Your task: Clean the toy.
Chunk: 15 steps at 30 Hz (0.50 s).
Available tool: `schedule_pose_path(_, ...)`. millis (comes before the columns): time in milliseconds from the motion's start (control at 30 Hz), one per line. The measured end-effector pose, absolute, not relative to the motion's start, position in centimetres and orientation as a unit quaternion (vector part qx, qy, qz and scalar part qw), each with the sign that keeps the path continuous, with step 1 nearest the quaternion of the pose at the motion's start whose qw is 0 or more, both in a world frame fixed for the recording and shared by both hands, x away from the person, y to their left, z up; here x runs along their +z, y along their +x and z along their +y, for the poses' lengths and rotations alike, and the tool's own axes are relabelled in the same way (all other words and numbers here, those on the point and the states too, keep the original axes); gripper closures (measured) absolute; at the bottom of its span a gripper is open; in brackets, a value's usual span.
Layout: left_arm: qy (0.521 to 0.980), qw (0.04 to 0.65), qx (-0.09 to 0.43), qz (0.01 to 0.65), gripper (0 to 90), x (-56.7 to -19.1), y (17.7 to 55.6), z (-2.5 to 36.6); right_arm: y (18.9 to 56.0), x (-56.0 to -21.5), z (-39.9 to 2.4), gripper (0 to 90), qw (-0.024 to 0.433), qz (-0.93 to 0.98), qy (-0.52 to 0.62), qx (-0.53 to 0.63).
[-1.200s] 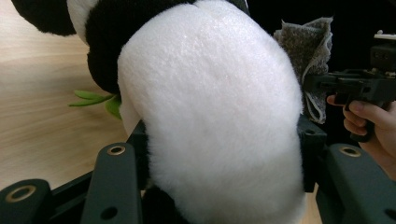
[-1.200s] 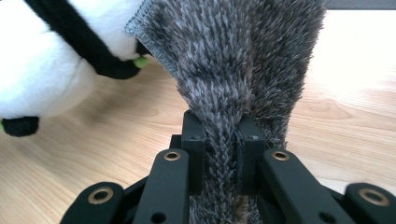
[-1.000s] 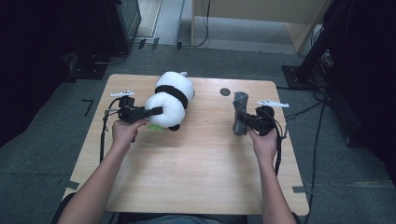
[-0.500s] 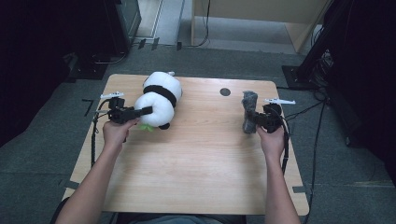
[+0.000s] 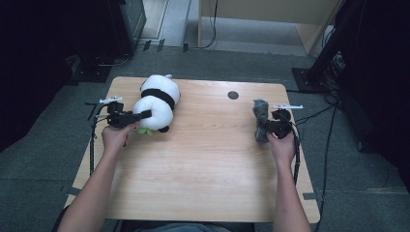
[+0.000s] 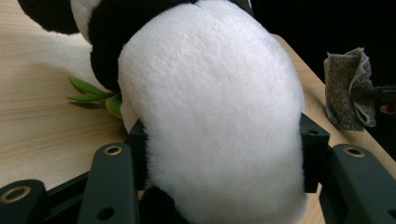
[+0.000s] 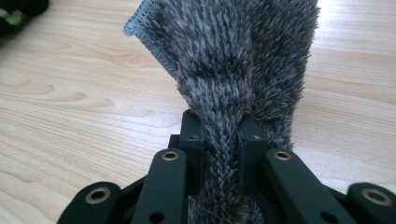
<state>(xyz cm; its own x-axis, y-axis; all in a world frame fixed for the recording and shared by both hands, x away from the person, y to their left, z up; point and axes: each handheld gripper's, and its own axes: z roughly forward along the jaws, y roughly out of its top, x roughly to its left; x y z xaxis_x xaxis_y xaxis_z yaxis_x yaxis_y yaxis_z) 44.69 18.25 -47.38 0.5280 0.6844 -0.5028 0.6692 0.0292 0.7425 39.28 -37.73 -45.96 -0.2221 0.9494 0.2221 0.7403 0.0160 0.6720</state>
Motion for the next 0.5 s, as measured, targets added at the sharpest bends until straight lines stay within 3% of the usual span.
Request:
schedule_pose_path(167,0.689,0.527,-0.005,0.498,39.9,-48.2,45.2,19.0,39.9,-47.4,-37.8,76.1,0.138,0.697,0.615,0.342)
schedule_pose_path(500,0.706,0.510,0.030,0.490,29.9,-48.5,45.6,19.0,40.6,-49.5,-38.1,70.5,0.137,0.693,0.618,0.344)
